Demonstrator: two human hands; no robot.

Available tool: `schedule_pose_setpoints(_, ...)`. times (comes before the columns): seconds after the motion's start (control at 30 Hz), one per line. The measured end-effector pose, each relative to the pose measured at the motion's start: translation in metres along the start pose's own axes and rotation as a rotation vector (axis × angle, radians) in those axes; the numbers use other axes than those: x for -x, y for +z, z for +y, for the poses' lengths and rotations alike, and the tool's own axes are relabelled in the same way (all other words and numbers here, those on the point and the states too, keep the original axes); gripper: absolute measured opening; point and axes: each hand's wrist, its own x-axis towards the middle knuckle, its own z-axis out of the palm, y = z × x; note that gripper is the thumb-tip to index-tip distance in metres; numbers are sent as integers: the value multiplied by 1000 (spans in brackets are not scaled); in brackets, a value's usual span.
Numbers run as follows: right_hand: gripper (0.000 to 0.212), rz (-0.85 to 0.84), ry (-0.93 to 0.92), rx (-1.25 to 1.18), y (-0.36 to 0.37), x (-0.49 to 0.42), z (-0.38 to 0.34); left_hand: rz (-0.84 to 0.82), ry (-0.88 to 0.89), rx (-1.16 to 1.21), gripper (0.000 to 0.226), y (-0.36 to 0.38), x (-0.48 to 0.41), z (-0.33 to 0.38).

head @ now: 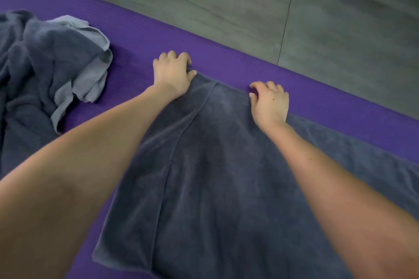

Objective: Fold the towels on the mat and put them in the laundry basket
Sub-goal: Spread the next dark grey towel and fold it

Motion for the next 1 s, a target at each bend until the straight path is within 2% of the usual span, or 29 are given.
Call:
schedule_pose_setpoints(0.07,32,105,-9,27,-5,15,-6,153,55,-6,36,-7,20,0)
schedule_pose_setpoints(0.13,30,208,-96,-4,-13,43,-13,294,158,39,28,-14,55,-5)
schedule_pose_setpoints(0.23,21,212,-286,-108,-19,108,-30,358,182,104,15,-20,131,-25)
schedule_pose_setpoints(0.33,13,118,-389,-213,-17,166,-51,202,87,201,29,-23,211,-42)
schedule_pose_setpoints(0.4,14,81,-396,-243,-15,195,-63,91,69,170,37,-20,252,-39)
schedule_pose_setpoints(0.53,15,35,-344,-244,-15,231,-74,-83,130,-11,29,-12,295,-24)
schedule_pose_setpoints(0.7,3,-22,-318,-196,-17,251,-66,-119,46,-151,33,-17,307,-21)
schedule_pose_setpoints(0.8,6,-49,-339,-156,-16,255,-63,-148,62,-212,35,-19,309,-17)
schedule_pose_setpoints(0.9,8,-62,-360,-135,-14,258,-65,-238,75,-334,18,-17,309,-6)
schedule_pose_setpoints(1.0,12,-86,-380,-128,-13,263,-64,-307,60,-362,20,-22,310,-3)
